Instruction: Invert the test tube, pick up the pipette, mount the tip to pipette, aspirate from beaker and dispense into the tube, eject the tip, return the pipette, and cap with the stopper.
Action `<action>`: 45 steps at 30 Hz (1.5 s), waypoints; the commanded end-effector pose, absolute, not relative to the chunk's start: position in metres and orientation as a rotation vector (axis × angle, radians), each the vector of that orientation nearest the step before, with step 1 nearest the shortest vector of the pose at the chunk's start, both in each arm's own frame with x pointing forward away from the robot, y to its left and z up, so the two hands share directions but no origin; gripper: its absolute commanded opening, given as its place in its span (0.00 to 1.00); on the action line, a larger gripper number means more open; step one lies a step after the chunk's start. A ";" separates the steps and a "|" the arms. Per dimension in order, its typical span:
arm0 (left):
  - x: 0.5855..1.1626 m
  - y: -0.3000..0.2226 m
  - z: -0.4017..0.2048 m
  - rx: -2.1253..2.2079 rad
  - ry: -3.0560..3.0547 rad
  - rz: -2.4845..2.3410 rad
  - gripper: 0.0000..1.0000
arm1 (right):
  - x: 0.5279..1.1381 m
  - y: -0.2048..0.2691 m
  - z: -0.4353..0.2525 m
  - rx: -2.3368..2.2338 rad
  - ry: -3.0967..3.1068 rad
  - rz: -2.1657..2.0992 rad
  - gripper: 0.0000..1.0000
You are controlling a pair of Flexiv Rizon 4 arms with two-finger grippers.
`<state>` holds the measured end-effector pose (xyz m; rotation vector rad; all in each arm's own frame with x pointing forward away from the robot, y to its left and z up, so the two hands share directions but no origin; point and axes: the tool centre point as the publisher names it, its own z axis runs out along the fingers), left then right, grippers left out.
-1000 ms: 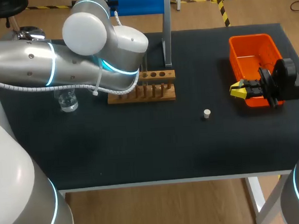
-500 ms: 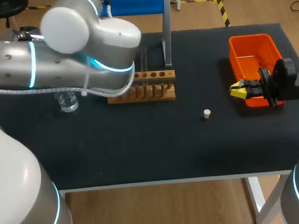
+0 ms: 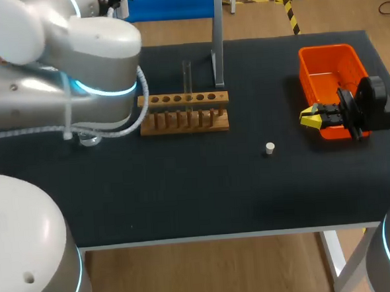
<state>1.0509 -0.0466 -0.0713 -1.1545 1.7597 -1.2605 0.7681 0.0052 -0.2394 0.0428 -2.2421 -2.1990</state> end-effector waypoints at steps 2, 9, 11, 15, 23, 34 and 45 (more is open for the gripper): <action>1.014 -0.032 -0.058 -0.976 2.026 -1.502 0.00 | 0.767 0.004 -0.239 0.044 -2.242 -2.199 0.00; 1.014 -0.032 -0.058 -0.976 2.026 -1.502 0.00 | 0.767 0.004 -0.239 0.044 -2.242 -2.199 0.00; 1.014 -0.032 -0.058 -0.976 2.026 -1.502 0.00 | 0.767 0.004 -0.239 0.044 -2.242 -2.199 0.00; 1.014 -0.032 -0.058 -0.976 2.026 -1.502 0.00 | 0.767 0.004 -0.239 0.044 -2.242 -2.199 0.00; 0.973 -0.041 -0.041 -0.815 2.055 -1.617 0.00 | 0.767 0.004 -0.239 0.044 -2.242 -2.199 0.00; 0.909 -0.085 -0.004 -0.462 2.176 -1.754 0.00 | 0.767 0.004 -0.239 0.044 -2.242 -2.199 0.00; 0.883 -0.120 0.020 -0.232 2.247 -1.820 0.00 | 0.767 0.004 -0.239 0.044 -2.242 -2.199 0.00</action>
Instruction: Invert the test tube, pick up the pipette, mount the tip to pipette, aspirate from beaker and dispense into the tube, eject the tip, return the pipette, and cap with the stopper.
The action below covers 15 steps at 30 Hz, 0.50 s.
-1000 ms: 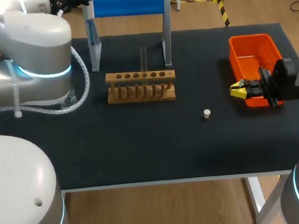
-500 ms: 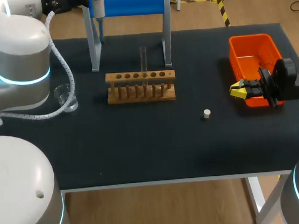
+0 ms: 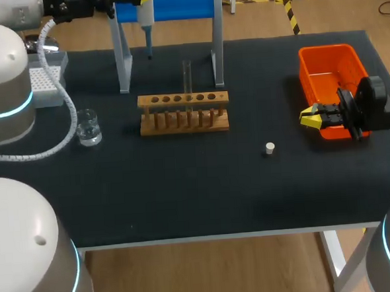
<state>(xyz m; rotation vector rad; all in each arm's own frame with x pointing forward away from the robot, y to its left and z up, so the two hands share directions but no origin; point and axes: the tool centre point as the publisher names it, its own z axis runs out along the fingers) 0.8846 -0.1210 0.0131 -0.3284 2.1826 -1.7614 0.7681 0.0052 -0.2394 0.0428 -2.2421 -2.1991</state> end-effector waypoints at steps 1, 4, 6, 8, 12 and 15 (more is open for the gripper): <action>0.882 -0.123 0.022 -0.216 2.248 -1.816 0.00 | 0.767 0.004 -0.239 0.044 -2.242 -2.199 0.00; 0.879 -0.133 0.024 -0.176 2.269 -1.809 0.00 | 0.767 0.004 -0.239 0.044 -2.242 -2.199 0.00; 0.878 -0.138 0.024 -0.177 2.271 -1.827 0.00 | 0.767 0.004 -0.239 0.044 -2.242 -2.199 0.00; 0.877 -0.146 0.022 -0.166 2.292 -1.819 0.00 | 0.767 0.004 -0.239 0.044 -2.242 -2.199 0.00; 0.875 -0.160 0.021 -0.153 2.307 -1.848 0.00 | 0.767 0.004 -0.239 0.044 -2.242 -2.199 0.00; 0.874 -0.169 0.022 -0.142 2.305 -1.870 0.00 | 0.767 0.004 -0.239 0.044 -2.242 -2.199 0.00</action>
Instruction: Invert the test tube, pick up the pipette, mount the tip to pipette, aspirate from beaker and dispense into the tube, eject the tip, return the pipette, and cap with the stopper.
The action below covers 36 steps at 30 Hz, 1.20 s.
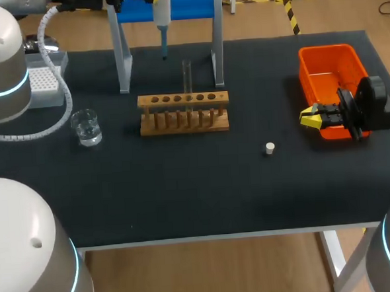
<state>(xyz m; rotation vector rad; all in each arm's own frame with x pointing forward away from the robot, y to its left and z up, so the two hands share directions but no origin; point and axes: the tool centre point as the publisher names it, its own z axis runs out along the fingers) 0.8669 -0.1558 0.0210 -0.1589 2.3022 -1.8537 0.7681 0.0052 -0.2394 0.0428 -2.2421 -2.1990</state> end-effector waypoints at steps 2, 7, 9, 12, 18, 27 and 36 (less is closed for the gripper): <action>0.872 -0.176 0.022 -0.133 2.306 -1.886 0.00 | 0.767 0.004 -0.239 0.044 -2.242 -2.199 0.00; 0.865 -0.190 0.024 -0.108 2.308 -1.920 0.00 | 0.767 0.004 -0.239 0.044 -2.242 -2.199 0.00; 0.861 -0.194 0.025 -0.098 2.307 -1.935 0.00 | 0.767 0.004 -0.239 0.044 -2.242 -2.199 0.00; 0.854 -0.197 0.028 -0.063 2.297 -1.953 0.00 | 0.767 0.004 -0.239 0.044 -2.242 -2.199 0.00; 0.844 -0.198 0.031 -0.005 2.303 -1.972 0.00 | 0.767 0.004 -0.239 0.044 -2.242 -2.199 0.00; 0.838 -0.202 0.021 -0.014 2.331 -1.972 0.00 | 0.767 0.004 -0.239 0.044 -2.242 -2.199 0.00; 0.838 -0.210 0.010 -0.012 2.359 -1.957 0.00 | 0.767 0.004 -0.239 0.044 -2.242 -2.199 0.00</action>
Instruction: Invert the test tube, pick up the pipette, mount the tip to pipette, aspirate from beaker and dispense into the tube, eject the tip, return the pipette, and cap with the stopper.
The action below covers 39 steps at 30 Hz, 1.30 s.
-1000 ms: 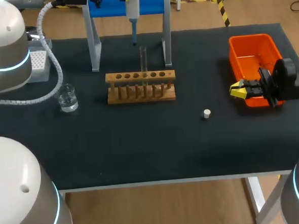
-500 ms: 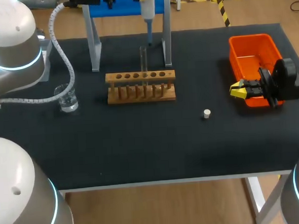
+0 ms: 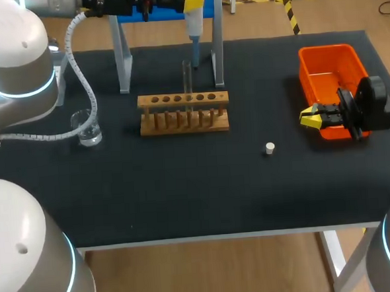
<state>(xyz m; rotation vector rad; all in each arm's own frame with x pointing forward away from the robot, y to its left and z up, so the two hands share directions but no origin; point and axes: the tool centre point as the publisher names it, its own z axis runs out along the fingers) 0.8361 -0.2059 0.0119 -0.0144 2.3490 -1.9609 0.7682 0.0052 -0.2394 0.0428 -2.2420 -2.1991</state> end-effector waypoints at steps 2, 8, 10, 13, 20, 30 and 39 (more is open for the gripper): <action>0.839 -0.211 0.008 -0.009 2.370 -1.946 0.00 | 0.767 0.004 -0.239 0.044 -2.242 -2.199 0.00; 0.840 -0.213 0.007 0.000 2.382 -1.941 0.00 | 0.767 0.004 -0.239 0.044 -2.242 -2.199 0.00; 0.840 -0.214 0.007 0.006 2.386 -1.943 0.00 | 0.767 0.004 -0.239 0.044 -2.242 -2.199 0.00; 0.840 -0.217 0.007 0.012 2.391 -1.946 0.00 | 0.767 0.004 -0.239 0.044 -2.242 -2.199 0.00; 0.840 -0.222 0.003 0.016 2.408 -1.948 0.00 | 0.767 0.004 -0.239 0.044 -2.242 -2.199 0.00; 0.841 -0.226 0.003 0.024 2.413 -1.949 0.00 | 0.767 0.004 -0.239 0.044 -2.242 -2.199 0.00; 0.841 -0.226 0.003 0.025 2.412 -1.945 0.00 | 0.767 0.004 -0.239 0.044 -2.242 -2.199 0.00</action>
